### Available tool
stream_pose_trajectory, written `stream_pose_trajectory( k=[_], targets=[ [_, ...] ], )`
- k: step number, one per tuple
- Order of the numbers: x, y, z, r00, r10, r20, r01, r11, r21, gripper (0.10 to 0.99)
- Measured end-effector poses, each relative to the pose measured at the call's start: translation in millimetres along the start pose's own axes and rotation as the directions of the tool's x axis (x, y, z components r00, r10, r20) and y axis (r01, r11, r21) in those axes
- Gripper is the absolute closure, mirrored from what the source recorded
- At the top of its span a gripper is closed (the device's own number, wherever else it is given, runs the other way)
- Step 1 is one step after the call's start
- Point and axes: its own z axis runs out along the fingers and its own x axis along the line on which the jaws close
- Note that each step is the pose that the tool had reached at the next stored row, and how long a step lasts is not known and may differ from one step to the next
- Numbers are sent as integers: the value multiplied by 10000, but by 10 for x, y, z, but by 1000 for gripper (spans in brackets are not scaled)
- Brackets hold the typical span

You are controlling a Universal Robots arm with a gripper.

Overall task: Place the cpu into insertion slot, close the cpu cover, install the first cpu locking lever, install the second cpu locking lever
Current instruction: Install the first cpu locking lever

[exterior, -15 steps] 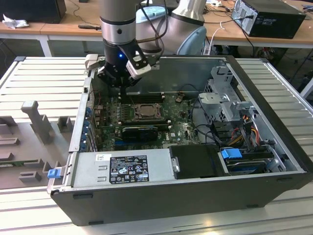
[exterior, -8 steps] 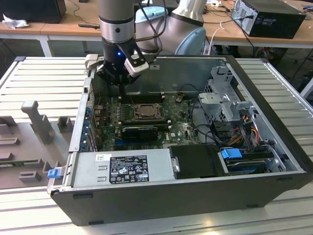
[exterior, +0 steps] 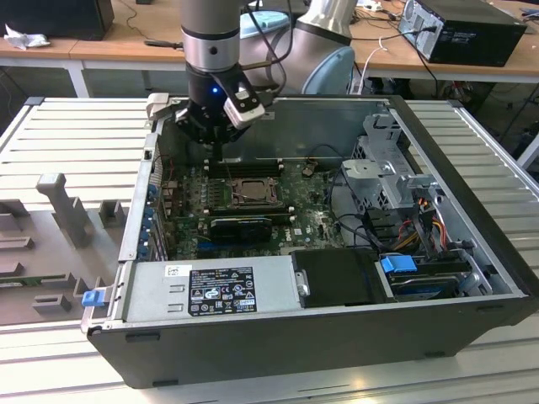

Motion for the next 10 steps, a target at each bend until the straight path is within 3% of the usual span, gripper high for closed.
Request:
stream_pose_trajectory(
  k=[10],
  targets=[
    [-102, -6, 1, 10000, 0, 1, 0, 10000, -1, 980]
  ],
)
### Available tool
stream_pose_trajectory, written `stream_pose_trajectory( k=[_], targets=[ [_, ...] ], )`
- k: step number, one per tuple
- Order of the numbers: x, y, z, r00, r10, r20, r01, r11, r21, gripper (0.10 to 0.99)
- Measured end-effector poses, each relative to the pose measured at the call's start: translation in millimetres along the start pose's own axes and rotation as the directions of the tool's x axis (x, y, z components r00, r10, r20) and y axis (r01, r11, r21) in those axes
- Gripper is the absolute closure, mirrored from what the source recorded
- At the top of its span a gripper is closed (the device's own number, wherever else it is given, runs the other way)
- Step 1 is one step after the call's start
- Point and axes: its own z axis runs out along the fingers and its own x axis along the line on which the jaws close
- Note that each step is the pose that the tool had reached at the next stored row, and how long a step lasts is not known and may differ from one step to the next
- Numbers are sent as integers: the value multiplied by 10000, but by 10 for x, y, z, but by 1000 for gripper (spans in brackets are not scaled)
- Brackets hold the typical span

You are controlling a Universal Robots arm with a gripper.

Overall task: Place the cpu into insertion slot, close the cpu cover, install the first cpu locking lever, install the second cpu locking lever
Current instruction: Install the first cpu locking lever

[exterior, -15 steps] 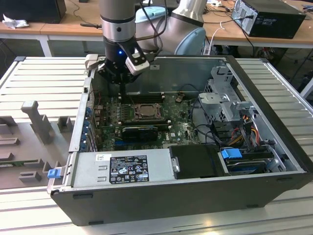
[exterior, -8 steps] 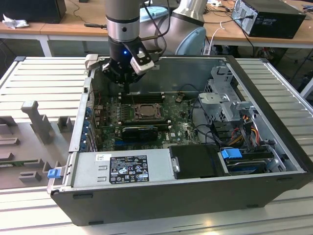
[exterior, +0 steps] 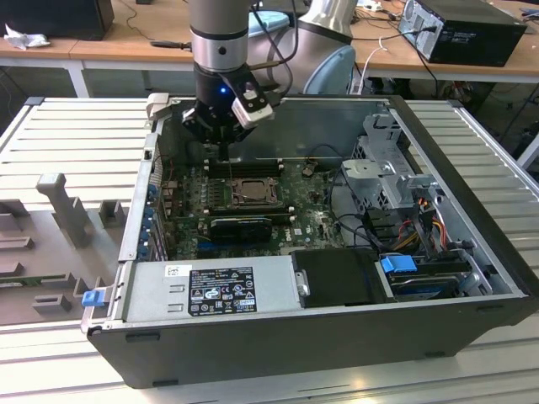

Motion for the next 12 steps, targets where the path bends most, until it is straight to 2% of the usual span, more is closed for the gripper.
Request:
stream_pose_trajectory(
  k=[12],
  targets=[
    [-112, -7, 1, 10000, 0, 0, 0, 10000, -1, 980]
  ],
)
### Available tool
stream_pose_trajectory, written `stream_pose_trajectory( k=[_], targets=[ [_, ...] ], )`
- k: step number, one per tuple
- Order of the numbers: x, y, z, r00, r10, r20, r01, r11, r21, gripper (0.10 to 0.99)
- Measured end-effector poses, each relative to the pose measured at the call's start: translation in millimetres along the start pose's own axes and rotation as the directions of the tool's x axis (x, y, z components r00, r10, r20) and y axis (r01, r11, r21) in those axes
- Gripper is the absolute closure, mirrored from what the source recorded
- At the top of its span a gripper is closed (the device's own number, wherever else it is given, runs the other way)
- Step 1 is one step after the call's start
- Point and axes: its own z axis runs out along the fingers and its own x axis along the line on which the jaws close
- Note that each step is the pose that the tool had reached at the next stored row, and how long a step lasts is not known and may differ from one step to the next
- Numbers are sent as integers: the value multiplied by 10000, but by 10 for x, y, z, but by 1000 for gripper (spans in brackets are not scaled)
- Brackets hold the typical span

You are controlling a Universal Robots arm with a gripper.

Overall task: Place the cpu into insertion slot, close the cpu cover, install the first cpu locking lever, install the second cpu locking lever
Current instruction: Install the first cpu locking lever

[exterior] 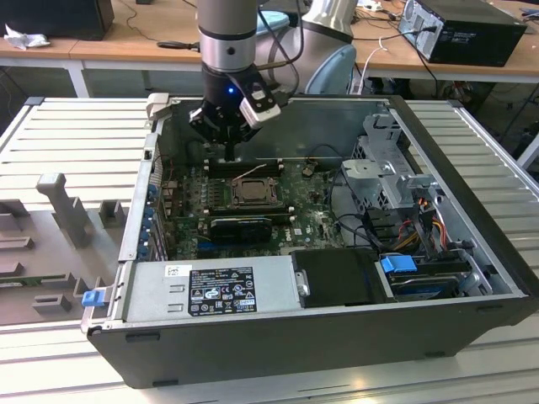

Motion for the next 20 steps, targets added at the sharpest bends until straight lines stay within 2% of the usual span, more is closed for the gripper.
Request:
stream_pose_trajectory(
  k=[8, 16, 19, 20],
  targets=[
    [-107, -7, 1, 10000, 0, 0, 0, 10000, 0, 980],
    [-265, -17, 3, 10000, -1, 0, 1, 10000, 0, 980],
    [-289, -19, 4, 10000, -1, 1, 1, 10000, -6, 980],
    [-295, -24, 6, 10000, 0, 9, 0, 9999, -156, 980]
  ],
)
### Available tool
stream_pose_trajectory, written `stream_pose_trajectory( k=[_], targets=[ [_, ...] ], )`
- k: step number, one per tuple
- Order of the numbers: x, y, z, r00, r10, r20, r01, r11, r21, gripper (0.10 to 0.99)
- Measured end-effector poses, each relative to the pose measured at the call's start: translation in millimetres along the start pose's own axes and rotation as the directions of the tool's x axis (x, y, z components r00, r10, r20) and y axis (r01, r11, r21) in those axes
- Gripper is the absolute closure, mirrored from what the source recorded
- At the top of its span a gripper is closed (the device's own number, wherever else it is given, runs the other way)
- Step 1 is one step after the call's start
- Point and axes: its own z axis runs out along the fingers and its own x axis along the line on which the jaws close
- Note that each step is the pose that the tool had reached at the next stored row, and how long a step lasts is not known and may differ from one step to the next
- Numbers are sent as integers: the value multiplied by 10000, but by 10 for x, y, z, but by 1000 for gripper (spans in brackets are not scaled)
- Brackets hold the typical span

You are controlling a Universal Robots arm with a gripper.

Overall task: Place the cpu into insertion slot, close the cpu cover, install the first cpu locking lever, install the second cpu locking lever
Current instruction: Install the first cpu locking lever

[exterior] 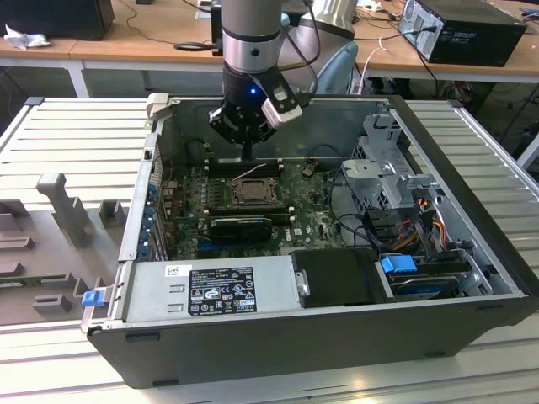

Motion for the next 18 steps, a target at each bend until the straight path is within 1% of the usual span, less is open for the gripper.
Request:
stream_pose_trajectory(
  k=[1, 2, 3, 4, 7, 10, 12, 15, 16, 18],
  targets=[
    [-4, -5, 1, 10000, 2, 12, -2, 9998, -177, 980],
    [-9, -9, 1, 10000, 4, 25, -3, 9992, -394, 980],
    [-14, -13, 3, 10000, 5, 36, -3, 9984, -564, 980],
    [-17, -20, 9, 10000, 6, 42, -4, 9979, -647, 980],
    [-17, -45, 43, 10000, 6, 64, -2, 9979, -653, 980],
    [-25, -51, 70, 10000, 6, 64, -1, 9979, -654, 980],
    [-25, -54, 101, 10000, 8, 66, -3, 9977, -680, 980],
    [-25, -59, 158, 10000, 6, 66, -1, 9977, -685, 980],
    [-26, -60, 172, 10000, 7, 66, -2, 9976, -697, 980],
    [-26, -61, 183, 10000, 6, 71, 0, 9970, -778, 980]
  ],
)
